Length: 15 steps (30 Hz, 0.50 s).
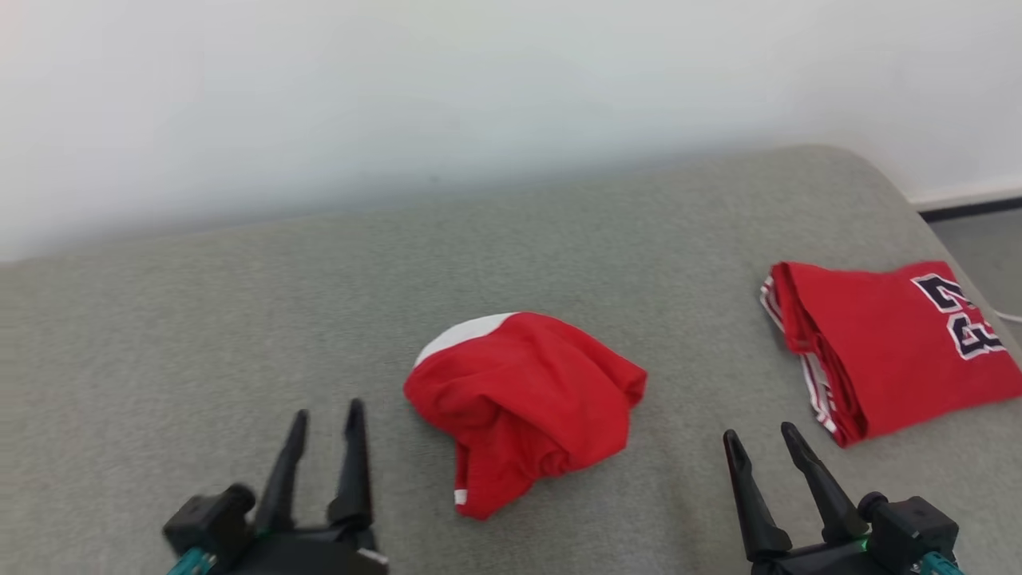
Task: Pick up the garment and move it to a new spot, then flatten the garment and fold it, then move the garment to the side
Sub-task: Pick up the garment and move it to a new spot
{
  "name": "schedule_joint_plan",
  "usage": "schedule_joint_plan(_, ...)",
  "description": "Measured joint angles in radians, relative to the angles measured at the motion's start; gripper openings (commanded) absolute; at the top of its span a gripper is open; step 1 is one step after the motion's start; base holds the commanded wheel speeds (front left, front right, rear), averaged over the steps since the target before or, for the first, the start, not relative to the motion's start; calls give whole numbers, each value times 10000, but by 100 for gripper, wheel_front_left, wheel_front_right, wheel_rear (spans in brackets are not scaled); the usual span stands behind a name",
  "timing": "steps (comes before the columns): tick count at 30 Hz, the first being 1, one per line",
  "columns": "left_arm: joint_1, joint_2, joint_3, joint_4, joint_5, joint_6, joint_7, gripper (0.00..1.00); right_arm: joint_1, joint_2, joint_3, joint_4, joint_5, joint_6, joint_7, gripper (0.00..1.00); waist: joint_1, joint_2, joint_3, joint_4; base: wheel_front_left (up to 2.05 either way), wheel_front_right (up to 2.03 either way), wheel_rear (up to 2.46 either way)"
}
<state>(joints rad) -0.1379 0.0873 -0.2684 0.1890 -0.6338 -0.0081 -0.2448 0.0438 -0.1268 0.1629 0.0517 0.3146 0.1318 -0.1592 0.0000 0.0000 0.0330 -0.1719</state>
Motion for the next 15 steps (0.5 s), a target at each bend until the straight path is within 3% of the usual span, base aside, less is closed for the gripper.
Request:
schedule_joint_plan(6,1343,543,1210,-759,1908,284,-176,100,241,-6,-326,255,-71,0,-81,100,-1,0,-322,765,0,0,0)
schedule_joint_plan(15,3097,462,2291,-1206,3720,-270,-176,100,666,-6,-625,757,-52,0,-357,100,-1,0,-682,1265,0,0,0)
